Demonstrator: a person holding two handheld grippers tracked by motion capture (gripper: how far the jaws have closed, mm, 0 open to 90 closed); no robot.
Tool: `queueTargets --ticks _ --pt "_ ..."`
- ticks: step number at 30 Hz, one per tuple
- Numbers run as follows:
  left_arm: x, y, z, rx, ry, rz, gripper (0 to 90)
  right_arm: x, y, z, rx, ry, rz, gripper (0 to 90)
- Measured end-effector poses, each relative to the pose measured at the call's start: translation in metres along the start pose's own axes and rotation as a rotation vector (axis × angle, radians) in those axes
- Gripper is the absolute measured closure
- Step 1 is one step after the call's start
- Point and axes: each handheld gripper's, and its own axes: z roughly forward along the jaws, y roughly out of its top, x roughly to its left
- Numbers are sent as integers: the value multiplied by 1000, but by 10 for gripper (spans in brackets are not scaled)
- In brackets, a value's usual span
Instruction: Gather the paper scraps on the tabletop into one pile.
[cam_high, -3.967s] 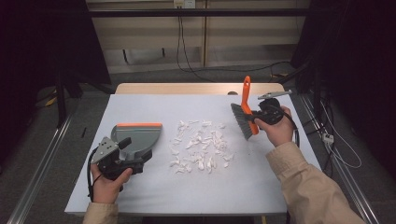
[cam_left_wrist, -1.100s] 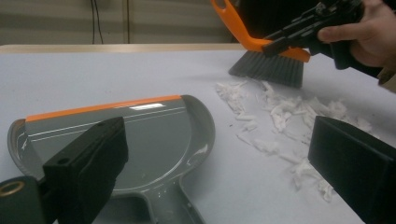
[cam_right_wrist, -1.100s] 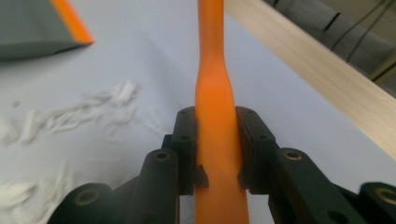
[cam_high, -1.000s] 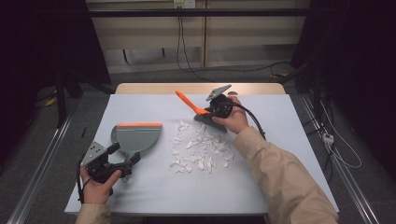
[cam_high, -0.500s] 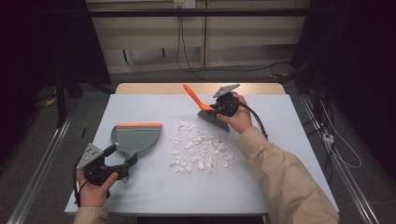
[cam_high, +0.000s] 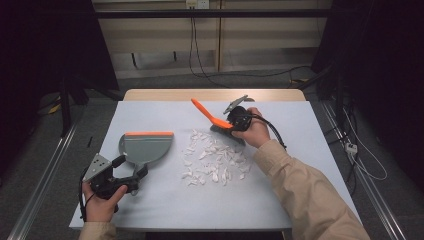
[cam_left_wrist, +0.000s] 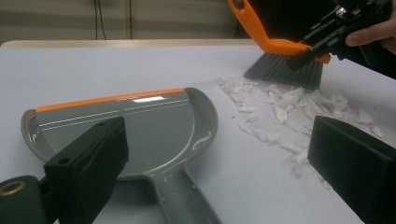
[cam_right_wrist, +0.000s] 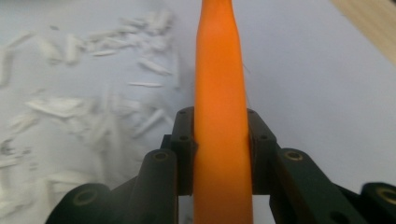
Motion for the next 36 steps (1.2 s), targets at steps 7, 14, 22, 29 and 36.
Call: queueTargets --ticks 7,14,22,29,36 --pt "3 -1 -5 0 12 -9 50 17 7 -12 -72 140 -55 709" --pt "6 -3 -7 1 25 -16 50 -4 28 2 -185 68 -50 709" --pt "7 -5 -4 16 18 -14 50 -17 31 36 -185 44 -56 709" --pt "6 -6 -2 22 15 -15 50 5 26 24 -112 199 -180 710" --pt "5 -5 -4 21 20 -11 50 -10 18 -7 -248 176 -90 710"
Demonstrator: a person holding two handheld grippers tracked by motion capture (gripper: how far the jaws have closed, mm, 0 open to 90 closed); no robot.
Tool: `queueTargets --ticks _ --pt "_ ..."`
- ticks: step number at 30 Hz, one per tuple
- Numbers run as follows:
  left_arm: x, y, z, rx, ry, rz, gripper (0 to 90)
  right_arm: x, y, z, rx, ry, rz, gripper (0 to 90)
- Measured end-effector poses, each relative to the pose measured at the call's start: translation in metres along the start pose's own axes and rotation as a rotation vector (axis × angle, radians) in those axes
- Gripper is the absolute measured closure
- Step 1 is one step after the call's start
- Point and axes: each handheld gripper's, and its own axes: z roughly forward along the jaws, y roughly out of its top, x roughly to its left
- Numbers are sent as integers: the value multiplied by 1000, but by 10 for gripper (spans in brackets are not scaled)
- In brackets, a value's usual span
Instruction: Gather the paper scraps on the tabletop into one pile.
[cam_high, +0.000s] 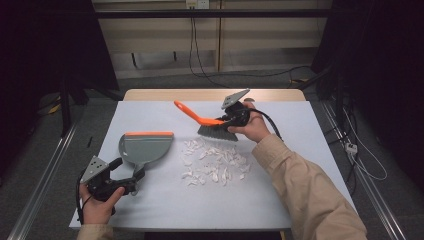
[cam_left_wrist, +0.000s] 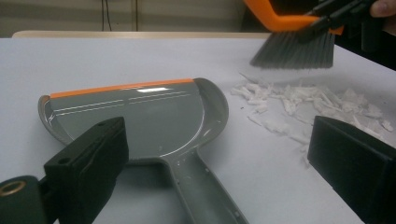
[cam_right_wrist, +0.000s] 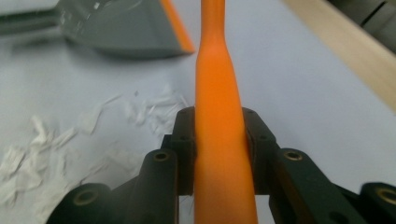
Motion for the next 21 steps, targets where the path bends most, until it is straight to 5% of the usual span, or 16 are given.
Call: queueTargets --ticks 3,12,16,21 --pt "0 0 1 1 -2 0 50 -8 -1 2 -39 -45 45 710" --pt "0 -1 4 8 -6 0 50 -8 -10 45 -15 -123 49 706" --pt "-1 -1 4 13 -11 10 50 0 2 42 51 -179 92 583" --pt "-2 -1 6 14 -12 7 50 5 10 48 219 -198 34 706"
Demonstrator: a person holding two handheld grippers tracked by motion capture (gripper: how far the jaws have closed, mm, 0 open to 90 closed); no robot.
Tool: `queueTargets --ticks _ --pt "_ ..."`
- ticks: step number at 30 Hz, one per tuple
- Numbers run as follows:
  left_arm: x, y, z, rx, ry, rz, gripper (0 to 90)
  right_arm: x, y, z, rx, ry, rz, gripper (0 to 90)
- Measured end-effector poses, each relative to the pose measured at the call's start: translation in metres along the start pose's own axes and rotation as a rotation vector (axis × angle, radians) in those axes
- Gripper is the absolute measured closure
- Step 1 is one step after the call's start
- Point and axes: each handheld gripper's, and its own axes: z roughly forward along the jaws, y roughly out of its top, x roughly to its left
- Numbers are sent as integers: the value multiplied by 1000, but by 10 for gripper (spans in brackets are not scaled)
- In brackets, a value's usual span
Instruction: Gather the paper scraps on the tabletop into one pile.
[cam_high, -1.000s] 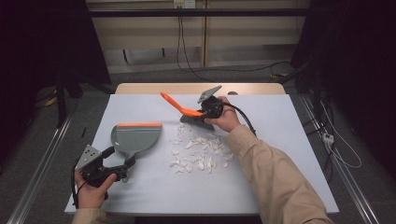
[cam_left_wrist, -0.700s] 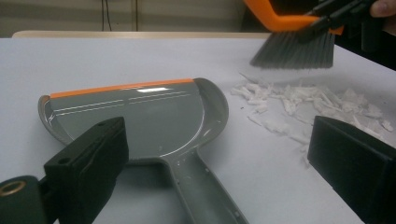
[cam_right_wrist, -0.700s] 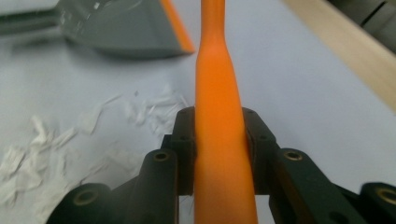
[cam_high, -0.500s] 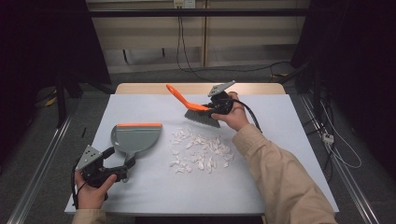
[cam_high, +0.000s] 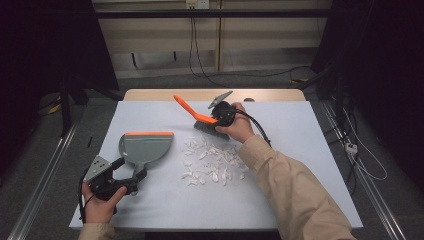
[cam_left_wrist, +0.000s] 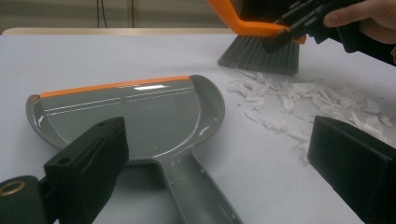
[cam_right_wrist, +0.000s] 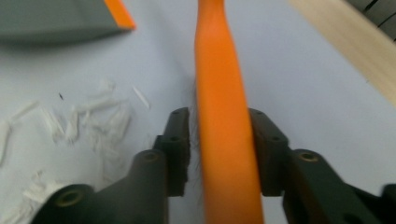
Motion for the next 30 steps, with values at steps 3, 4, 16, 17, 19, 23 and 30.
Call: queueTargets --ticks 3,4,16,17,19,23,30 --pt "0 0 0 5 1 7 50 3 0 3 -2 23 -7 712" --pt "-1 0 0 4 0 3 50 4 -1 3 -8 37 -24 712" --pt "-1 0 -3 7 4 14 50 33 -12 -31 -53 231 -239 713" --pt "-1 0 -3 8 5 15 50 30 -11 -34 -72 226 -218 713" --pt "-1 0 -3 6 5 10 50 22 -9 -34 -108 205 -178 713" --pt "-1 0 -2 3 2 7 50 15 -3 -18 -129 175 -144 713" --pt "-1 -2 1 17 -7 11 50 24 -3 5 -90 151 -189 713"
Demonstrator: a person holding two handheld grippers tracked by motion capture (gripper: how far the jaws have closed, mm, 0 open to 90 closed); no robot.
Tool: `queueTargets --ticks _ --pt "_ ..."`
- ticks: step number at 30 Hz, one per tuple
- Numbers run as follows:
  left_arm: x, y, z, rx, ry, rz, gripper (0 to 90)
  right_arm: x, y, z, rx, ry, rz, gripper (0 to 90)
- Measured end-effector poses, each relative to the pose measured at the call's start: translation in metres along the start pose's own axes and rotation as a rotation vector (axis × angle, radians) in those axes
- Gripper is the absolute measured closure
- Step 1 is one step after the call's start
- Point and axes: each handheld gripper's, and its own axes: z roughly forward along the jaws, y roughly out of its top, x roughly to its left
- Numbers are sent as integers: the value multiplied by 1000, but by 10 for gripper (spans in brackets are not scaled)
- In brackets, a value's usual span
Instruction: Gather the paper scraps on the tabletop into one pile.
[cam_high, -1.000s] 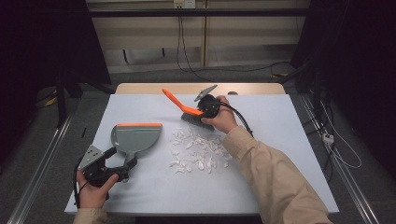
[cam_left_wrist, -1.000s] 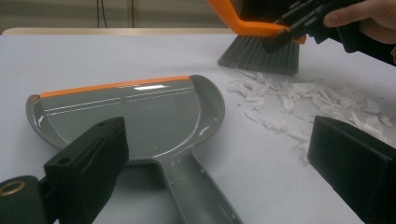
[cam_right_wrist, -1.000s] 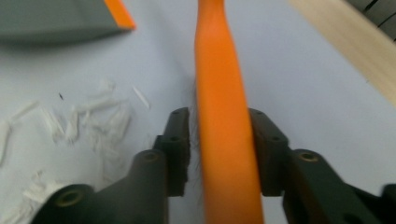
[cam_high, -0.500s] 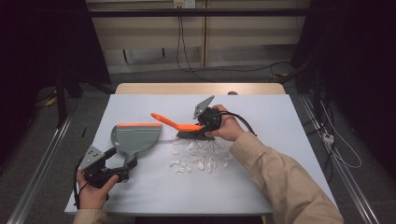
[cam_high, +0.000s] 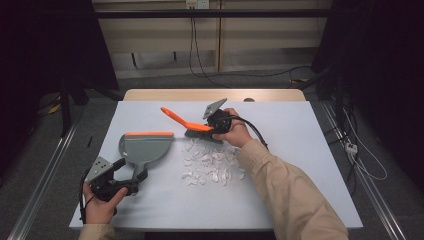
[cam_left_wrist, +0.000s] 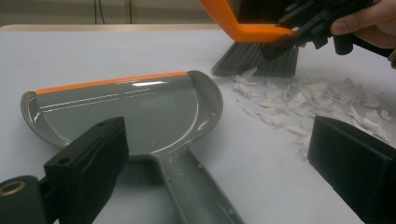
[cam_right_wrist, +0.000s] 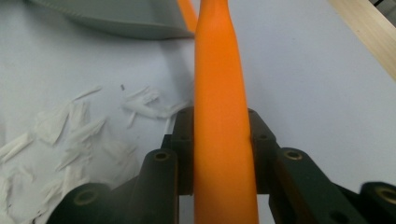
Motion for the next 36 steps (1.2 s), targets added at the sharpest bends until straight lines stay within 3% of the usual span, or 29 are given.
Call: queueTargets --ticks 2,5,8,11,16,20,29,36 --pt "0 0 1 2 -3 0 50 9 1 -3 30 26 -53 712" --pt "-1 0 2 1 -5 -2 50 20 0 -12 22 110 -77 713" --pt "-2 0 3 5 -8 6 50 28 -1 -26 10 108 -84 713" --pt "-3 1 2 3 -10 8 50 25 -1 -45 -50 62 -31 713" --pt "-3 1 0 -7 -6 4 50 26 2 -67 -113 -30 99 713" --pt "-2 2 -2 -10 -9 10 50 34 -1 -75 -170 -58 231 713" --pt "-1 1 1 -9 -6 18 51 78 -7 -70 -254 -53 458 713" --pt "-4 1 4 0 -23 30 51 110 -2 -55 -266 -35 565 713"
